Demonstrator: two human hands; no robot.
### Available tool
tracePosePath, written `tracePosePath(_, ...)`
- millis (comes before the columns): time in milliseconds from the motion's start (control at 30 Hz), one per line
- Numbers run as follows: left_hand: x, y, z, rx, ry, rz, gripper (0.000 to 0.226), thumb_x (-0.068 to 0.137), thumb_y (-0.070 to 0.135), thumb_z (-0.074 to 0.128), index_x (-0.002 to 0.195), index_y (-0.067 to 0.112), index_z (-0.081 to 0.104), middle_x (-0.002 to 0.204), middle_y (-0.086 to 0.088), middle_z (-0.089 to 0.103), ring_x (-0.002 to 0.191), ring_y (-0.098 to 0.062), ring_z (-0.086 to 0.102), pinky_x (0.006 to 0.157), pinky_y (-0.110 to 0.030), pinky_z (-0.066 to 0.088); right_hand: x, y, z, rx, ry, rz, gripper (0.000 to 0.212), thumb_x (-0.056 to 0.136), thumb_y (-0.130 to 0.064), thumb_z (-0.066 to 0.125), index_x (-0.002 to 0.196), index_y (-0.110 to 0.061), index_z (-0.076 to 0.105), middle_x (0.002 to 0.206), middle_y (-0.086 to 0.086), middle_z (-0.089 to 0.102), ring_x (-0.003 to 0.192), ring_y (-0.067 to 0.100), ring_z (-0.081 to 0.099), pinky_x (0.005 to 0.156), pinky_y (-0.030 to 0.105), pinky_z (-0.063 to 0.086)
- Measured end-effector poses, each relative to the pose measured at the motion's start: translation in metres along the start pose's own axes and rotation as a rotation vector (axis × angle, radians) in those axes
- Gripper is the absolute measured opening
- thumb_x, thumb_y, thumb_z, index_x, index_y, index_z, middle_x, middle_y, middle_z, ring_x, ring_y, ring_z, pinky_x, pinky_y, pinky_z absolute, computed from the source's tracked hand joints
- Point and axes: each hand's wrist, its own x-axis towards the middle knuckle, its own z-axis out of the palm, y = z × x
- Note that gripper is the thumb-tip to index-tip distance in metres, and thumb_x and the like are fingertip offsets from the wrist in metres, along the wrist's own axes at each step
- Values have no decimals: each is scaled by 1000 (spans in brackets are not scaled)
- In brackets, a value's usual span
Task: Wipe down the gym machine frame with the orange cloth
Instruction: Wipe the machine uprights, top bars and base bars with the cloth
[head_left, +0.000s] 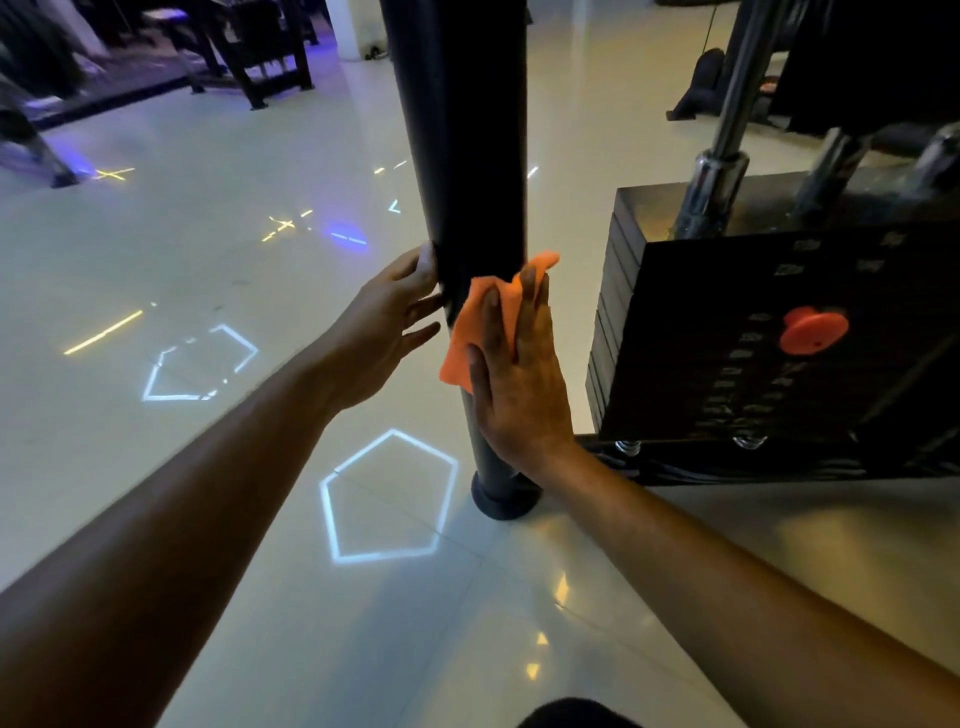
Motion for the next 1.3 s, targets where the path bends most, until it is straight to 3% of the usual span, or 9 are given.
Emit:
tracePosePath(167, 12, -29, 4, -14, 0, 50, 57, 109, 65, 39, 154, 34, 54, 150, 15, 63, 142, -13, 58, 126, -48, 38, -59, 39, 28, -89, -114, -67, 90, 114, -32, 49, 170, -36, -21, 177, 24, -4, 165, 52, -2, 123, 71, 31)
tracePosePath(300, 17, -49, 5, -27, -23, 120, 52, 113, 59, 36, 153, 32, 54, 147, 14, 65, 139, -11, 60, 125, -48, 38, -40, 19, 37, -78, 20, -41, 81, 118, -35, 41, 168, -35, -23, 177, 18, -24, 165, 52, -7, 131, 66, 19)
tracePosePath(367, 19, -61, 5, -32, -48, 143, 50, 115, 54, 36, 154, 30, 53, 149, 12, 65, 141, -11, 59, 125, -49, 38, -35, 21, 45, -81, 89, -34, 83, 117, -36, 42, 168, -34, -24, 178, 22, -17, 164, 53, -6, 132, 65, 17)
tracePosePath(533, 20, -93, 10, -22, -34, 166, 48, 115, 53, 37, 154, 30, 54, 149, 14, 64, 142, -8, 57, 125, -48, 39, -93, 58, 70, -186, -62, -84, 87, 116, -35, 47, 170, -31, -21, 175, 11, -34, 163, 57, -4, 129, 68, 21)
tracePosePath(667, 18, -129, 18, -36, -49, 79, 52, 113, 58, 36, 153, 31, 55, 147, 15, 66, 139, -7, 59, 126, -49, 37, -106, 57, 69, -246, -148, -54, 81, 115, -38, 51, 173, -24, -4, 177, 21, -19, 162, 58, -6, 127, 72, 17)
tracePosePath(800, 16, -142, 24, -81, -50, 83, 47, 115, 54, 35, 152, 34, 56, 148, 14, 65, 141, -9, 58, 126, -48, 37, -78, 42, 60, -182, -34, -9, 73, 114, -36, 52, 171, -17, 10, 177, 24, -8, 164, 55, -7, 131, 69, 11)
tracePosePath(1033, 12, -146, 36, -115, 10, 119, 51, 116, 50, 34, 159, 29, 50, 152, 10, 62, 146, -15, 53, 128, -47, 36, -132, 67, 76, -263, -194, 3, 113, 105, -28, 69, 169, -27, -24, 178, 23, -14, 162, 58, -5, 128, 70, 22)
tracePosePath(1167, 16, -157, 38, -106, 32, 158, 49, 117, 44, 34, 159, 23, 49, 153, 3, 62, 145, -17, 54, 127, -48, 37, -123, 60, 76, -201, -164, -7, 104, 109, -29, 64, 170, -27, -21, 176, 19, -26, 164, 53, -10, 130, 70, 14)
tracePosePath(1300, 21, -166, 34, -98, 16, 179, 47, 119, 39, 32, 160, 21, 46, 154, 1, 60, 146, -19, 53, 126, -48, 39, -104, 58, 79, -145, -31, -25, 100, 113, -31, 58, 168, -34, -25, 176, 21, -11, 164, 54, -5, 131, 68, 13)
